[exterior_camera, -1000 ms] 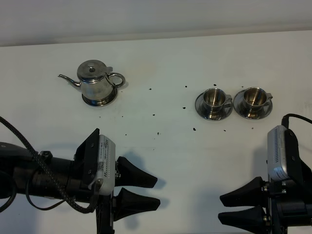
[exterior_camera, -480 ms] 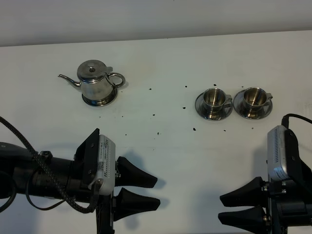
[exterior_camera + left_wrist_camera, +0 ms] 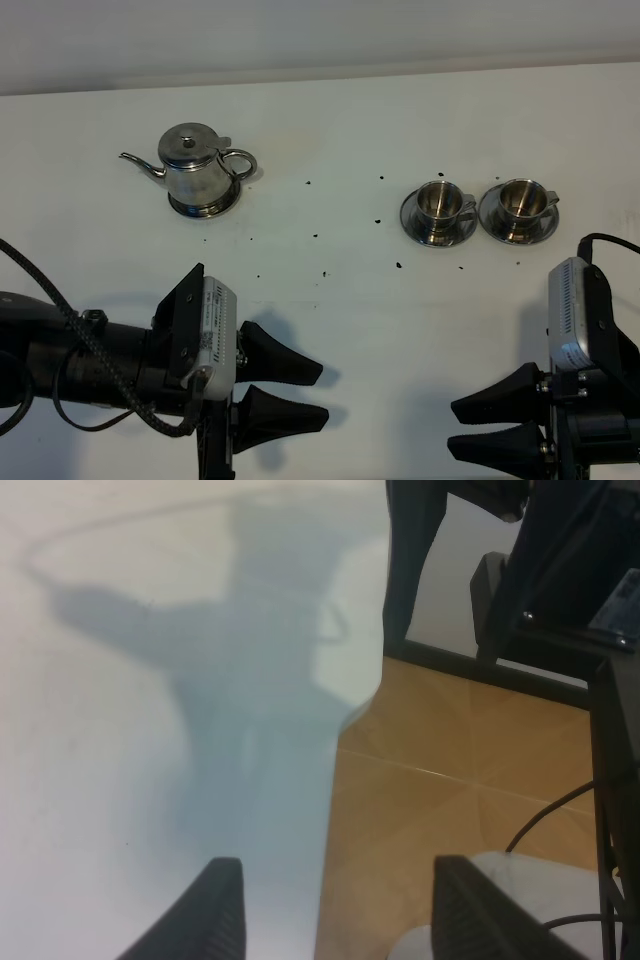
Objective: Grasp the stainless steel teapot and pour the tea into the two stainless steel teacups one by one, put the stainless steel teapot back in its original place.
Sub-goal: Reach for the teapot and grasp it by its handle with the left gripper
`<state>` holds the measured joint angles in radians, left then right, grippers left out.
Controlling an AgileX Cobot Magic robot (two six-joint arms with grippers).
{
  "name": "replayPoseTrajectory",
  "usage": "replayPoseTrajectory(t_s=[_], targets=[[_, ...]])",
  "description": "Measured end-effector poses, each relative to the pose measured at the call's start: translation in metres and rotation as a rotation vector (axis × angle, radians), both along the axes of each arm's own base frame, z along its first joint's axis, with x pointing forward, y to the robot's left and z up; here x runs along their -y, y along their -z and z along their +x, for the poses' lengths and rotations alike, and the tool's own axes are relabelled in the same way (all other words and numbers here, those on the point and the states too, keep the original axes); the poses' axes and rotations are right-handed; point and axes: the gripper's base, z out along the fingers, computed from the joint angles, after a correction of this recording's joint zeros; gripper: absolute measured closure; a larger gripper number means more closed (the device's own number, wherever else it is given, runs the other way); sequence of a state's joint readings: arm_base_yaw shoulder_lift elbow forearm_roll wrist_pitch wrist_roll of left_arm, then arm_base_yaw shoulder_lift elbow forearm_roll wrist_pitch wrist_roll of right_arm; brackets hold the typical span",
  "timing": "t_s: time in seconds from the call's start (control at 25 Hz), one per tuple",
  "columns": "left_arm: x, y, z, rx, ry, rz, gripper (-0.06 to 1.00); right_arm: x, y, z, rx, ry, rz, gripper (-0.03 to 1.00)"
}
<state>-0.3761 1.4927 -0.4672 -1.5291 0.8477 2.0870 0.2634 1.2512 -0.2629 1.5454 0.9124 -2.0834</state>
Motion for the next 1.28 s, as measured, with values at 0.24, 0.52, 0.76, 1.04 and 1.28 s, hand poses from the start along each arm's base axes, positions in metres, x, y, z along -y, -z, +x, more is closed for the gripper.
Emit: replayPoseTrajectory(t_s=[0.24, 0.52, 0.76, 1.04, 1.28], targets=[[0.000, 0.000, 0.000, 0.000, 0.000, 0.000, 0.49, 0.000, 0.000, 0.000, 0.000, 0.001, 0.001, 0.67], [0.002, -0.003, 0.005, -0.015, -0.073, -0.043, 0.49, -0.001, -0.004, 0.005, -0.014, 0.069, 0.052, 0.67], [0.002, -0.008, 0.019, -0.021, -0.222, -0.080, 0.49, -0.001, -0.010, 0.018, -0.027, 0.205, 0.102, 0.67], [0.006, -0.042, 0.051, 0.018, -0.376, -0.092, 0.49, -0.002, -0.037, 0.049, -0.094, 0.348, 0.072, 0.67], [0.012, -0.073, 0.075, -0.060, -0.471, -0.084, 0.49, 0.002, -0.089, 0.052, -0.156, 0.405, 0.007, 0.67]])
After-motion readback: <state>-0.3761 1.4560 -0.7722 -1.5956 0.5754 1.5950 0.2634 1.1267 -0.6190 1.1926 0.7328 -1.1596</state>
